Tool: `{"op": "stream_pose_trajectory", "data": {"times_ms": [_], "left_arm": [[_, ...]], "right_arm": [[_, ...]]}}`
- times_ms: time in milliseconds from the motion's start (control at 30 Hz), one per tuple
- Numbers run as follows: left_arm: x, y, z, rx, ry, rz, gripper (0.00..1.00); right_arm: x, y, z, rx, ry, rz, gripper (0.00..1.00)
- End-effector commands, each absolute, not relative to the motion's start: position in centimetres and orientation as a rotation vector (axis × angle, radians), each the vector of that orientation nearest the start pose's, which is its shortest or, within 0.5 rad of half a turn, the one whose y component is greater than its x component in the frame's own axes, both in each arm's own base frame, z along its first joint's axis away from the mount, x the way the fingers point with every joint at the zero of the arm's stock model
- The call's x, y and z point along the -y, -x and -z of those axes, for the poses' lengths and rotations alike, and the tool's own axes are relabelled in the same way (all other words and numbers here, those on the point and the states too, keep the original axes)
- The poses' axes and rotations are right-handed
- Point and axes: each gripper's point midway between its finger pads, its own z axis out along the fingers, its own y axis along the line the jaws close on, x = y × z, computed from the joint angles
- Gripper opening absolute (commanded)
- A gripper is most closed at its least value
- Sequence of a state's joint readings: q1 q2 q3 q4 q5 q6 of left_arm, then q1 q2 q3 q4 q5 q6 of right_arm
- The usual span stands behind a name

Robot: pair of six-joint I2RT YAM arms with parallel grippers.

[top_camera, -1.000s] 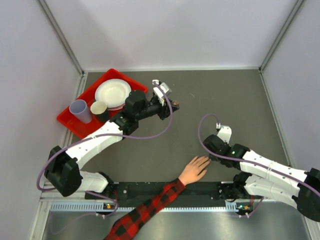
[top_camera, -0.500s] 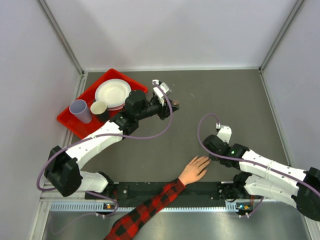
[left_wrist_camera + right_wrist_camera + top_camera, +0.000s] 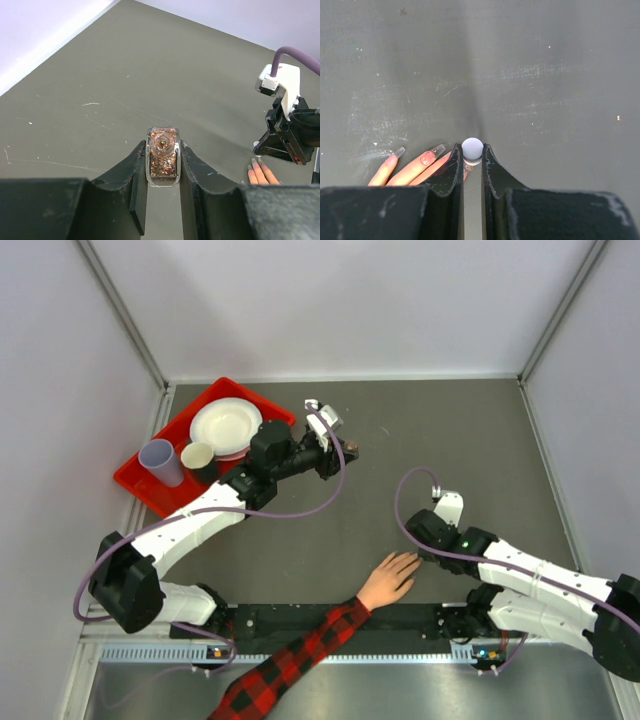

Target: Paint the nails

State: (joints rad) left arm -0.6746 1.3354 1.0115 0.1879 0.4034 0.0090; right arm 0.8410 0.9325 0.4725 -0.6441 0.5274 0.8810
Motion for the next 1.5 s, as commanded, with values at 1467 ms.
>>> {"op": "stream_pose_trajectory", "data": {"times_ms": [1467], "left_arm": [[32.8,-30.2,-30.4,-1.445,-0.853,0.838,0.00]], "right_arm": [[-10.8,-18.1,-5.4,-2.426,-0.220,-0.047,0.00]]}}
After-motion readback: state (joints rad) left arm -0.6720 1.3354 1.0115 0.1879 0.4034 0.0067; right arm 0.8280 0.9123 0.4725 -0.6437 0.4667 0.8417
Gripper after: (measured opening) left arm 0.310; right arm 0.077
